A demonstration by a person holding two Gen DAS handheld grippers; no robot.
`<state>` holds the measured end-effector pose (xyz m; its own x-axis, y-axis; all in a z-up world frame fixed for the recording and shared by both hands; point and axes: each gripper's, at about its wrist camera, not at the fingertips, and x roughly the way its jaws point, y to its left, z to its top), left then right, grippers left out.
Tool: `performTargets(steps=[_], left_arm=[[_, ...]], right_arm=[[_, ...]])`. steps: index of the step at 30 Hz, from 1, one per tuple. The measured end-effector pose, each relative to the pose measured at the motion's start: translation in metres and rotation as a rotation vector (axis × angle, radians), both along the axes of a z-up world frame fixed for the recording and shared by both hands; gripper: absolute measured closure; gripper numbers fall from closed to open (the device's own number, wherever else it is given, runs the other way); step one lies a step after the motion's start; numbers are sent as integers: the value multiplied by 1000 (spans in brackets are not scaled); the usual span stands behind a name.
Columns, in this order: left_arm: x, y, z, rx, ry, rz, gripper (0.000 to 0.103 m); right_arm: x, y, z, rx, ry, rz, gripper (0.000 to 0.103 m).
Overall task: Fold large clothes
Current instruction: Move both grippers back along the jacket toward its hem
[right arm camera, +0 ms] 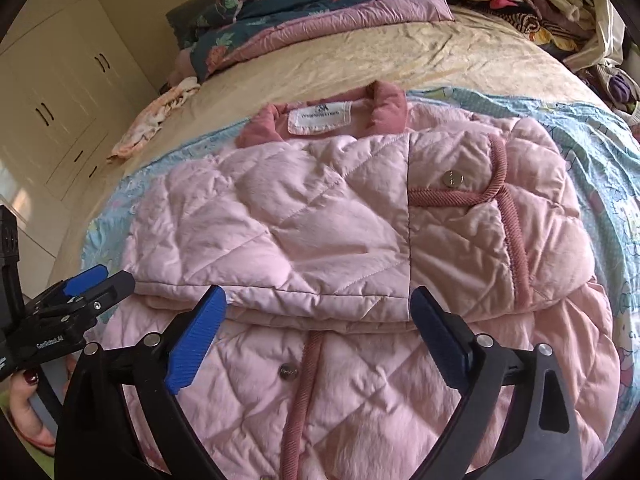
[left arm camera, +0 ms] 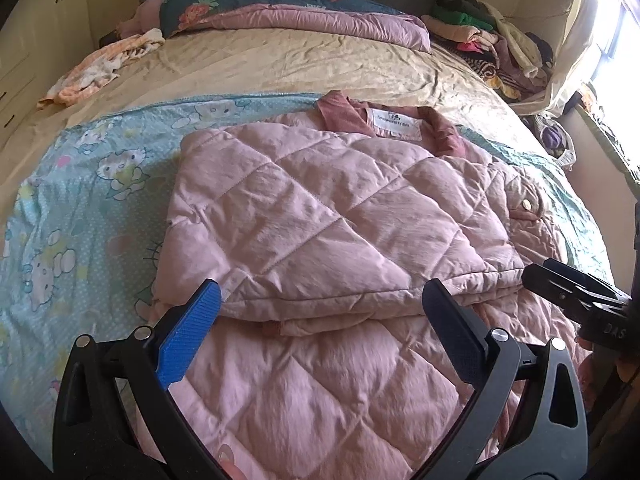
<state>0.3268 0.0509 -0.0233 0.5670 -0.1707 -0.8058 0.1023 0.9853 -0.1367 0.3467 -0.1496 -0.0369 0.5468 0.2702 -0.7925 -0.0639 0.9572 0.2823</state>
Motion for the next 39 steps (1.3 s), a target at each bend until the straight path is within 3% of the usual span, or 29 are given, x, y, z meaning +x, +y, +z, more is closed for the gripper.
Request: performTargets(steps=[21, 39], left_arm=[[-45, 3, 35, -22, -63, 10, 8], [-91, 4, 65, -45, -136, 17, 8]], right_arm=[[-66, -10, 62, 29, -151, -24, 4], [-110, -17, 88, 52, -217, -42, 4]])
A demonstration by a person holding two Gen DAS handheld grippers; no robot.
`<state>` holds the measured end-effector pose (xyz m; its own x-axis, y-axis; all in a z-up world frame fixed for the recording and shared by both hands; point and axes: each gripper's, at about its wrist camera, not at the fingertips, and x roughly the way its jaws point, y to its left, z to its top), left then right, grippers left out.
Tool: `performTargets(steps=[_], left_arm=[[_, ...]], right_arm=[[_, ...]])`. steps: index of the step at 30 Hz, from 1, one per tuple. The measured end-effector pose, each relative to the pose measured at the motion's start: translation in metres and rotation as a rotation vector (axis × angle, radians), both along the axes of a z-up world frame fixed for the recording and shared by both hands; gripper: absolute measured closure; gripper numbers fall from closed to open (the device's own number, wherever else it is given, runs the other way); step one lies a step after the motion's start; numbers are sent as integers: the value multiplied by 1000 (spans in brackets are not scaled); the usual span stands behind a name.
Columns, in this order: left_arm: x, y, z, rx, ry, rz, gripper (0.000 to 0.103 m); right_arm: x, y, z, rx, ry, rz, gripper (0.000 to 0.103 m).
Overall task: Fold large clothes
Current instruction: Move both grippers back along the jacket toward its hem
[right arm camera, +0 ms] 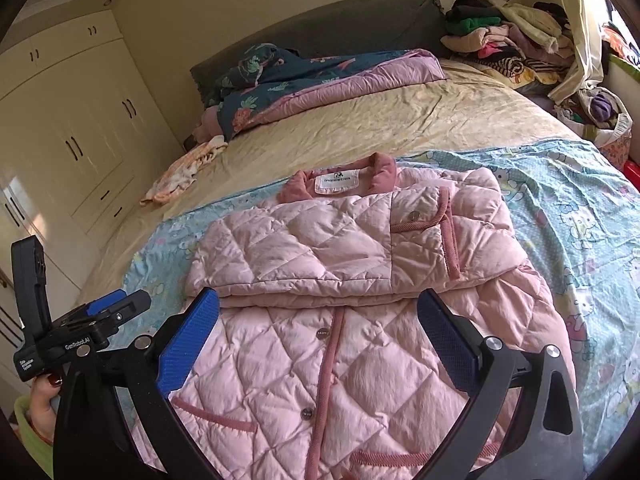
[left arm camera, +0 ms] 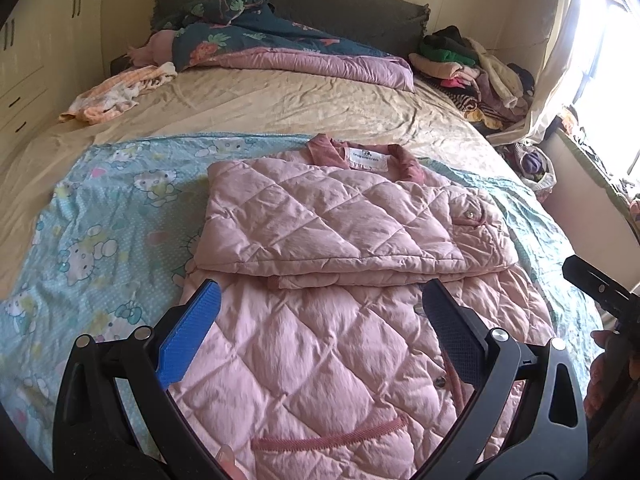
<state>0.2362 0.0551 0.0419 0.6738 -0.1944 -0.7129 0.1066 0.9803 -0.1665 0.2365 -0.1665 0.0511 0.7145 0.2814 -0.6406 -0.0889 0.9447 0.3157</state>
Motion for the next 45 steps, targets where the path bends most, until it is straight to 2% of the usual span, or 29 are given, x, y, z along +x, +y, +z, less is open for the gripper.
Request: performTargets(steps=[11, 23, 35, 45], left_arm=[[-27, 0, 18, -8, -45, 1, 8], [-56, -2, 23, -36, -72, -19, 8], [-79, 2, 10, -26, -72, 3, 8], [-90, 11, -15, -16, -45, 31, 8]], right_arm=[[-32, -4, 20, -5, -48, 6, 4], [-64, -12, 27, 6, -74, 6, 4], [-91, -31, 23, 7, -90, -27, 4], [-104, -44, 3, -13, -55, -49, 4]])
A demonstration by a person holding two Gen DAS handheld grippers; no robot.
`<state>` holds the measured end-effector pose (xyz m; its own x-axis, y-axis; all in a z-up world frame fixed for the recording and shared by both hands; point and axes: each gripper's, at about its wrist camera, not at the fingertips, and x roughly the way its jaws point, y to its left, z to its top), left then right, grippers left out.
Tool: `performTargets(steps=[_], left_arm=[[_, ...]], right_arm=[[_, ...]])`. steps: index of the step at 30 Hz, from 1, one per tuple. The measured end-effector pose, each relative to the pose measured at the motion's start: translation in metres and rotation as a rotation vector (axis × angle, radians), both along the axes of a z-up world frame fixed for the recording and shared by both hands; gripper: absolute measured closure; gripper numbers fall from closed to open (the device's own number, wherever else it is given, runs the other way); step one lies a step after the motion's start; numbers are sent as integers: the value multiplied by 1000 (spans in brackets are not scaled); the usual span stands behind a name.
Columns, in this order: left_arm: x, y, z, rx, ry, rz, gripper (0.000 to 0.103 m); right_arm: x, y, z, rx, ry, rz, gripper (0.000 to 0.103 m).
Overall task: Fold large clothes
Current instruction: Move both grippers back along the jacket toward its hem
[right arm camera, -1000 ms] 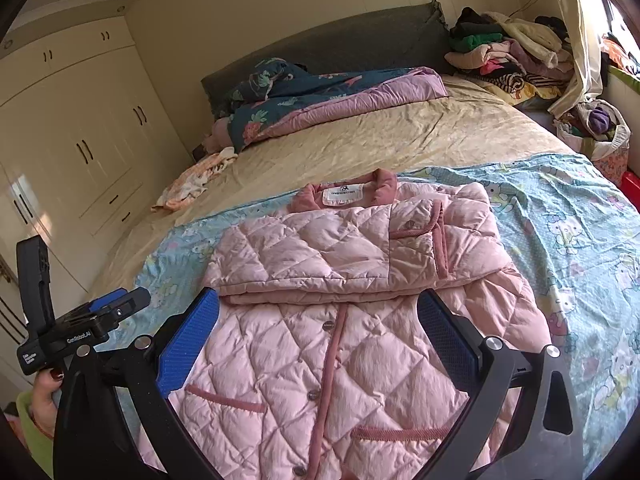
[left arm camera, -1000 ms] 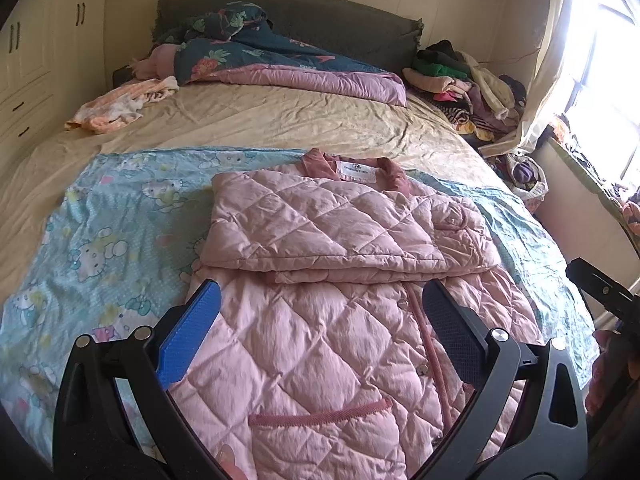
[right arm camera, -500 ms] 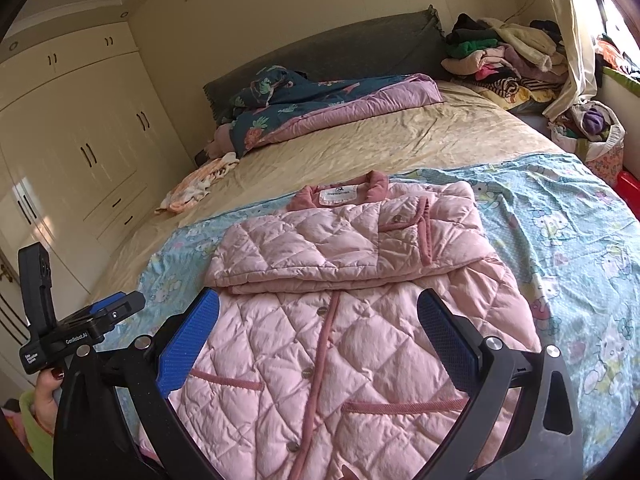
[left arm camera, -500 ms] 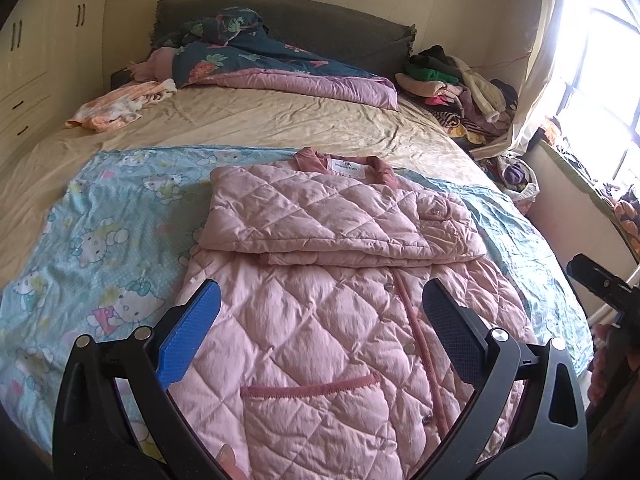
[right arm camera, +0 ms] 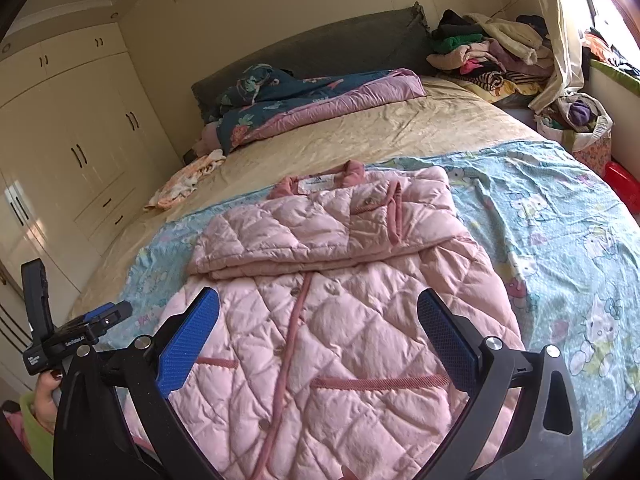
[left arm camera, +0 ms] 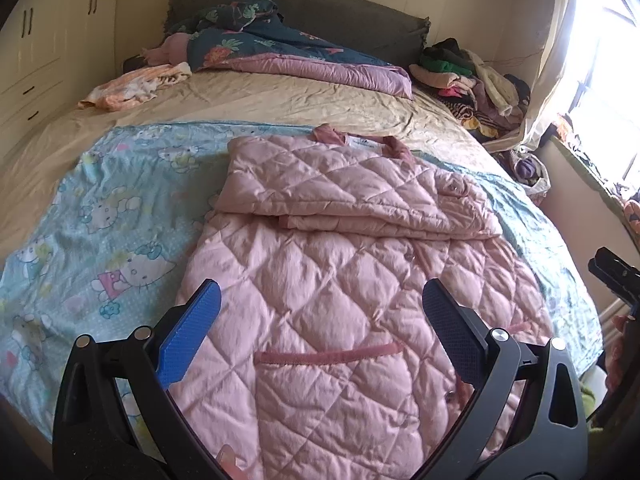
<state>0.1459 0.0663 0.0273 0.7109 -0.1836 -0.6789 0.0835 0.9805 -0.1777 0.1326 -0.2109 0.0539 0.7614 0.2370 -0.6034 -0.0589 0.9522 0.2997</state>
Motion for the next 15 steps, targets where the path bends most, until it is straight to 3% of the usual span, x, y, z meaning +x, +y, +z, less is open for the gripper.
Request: performTargets(steps=[15], left_arm=[[-19, 14, -28, 42, 24, 36, 8]], right_arm=[[-17, -22, -36, -35, 68, -38, 4]])
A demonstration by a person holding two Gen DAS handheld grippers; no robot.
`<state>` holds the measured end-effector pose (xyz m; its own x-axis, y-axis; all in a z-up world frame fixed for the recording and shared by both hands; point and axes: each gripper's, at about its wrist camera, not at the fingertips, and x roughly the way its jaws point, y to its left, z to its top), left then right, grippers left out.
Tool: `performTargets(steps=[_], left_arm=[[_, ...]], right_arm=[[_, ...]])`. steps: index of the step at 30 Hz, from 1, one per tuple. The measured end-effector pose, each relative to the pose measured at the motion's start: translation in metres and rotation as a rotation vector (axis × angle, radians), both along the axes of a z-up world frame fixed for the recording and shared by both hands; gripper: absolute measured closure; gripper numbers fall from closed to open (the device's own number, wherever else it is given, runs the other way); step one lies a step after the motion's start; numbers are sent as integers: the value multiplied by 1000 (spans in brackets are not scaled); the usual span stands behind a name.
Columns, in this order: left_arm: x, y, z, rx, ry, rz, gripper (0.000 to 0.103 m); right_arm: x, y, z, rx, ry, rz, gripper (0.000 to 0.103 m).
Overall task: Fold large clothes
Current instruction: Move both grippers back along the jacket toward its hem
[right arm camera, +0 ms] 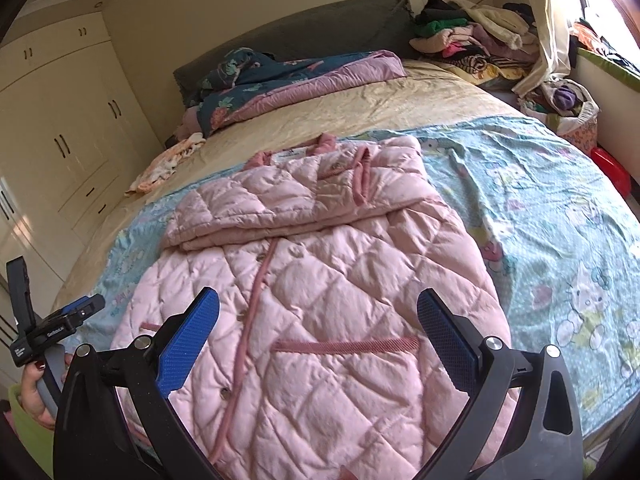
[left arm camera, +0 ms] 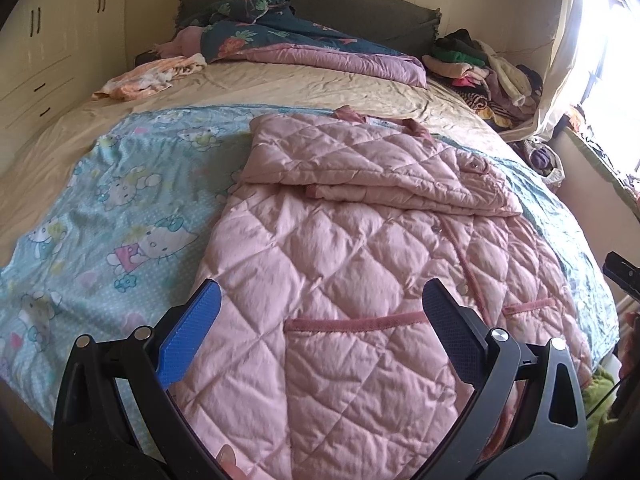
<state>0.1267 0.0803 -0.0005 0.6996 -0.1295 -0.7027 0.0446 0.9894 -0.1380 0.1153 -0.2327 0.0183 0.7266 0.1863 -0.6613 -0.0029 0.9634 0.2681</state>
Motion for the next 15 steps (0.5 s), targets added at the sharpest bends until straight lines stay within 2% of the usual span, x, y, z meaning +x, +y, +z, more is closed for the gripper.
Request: performTargets(steps=[15], left_arm=[[-15, 19, -22, 42, 34, 35, 8]], right_arm=[[-19, -35, -22, -32, 48, -62, 4]])
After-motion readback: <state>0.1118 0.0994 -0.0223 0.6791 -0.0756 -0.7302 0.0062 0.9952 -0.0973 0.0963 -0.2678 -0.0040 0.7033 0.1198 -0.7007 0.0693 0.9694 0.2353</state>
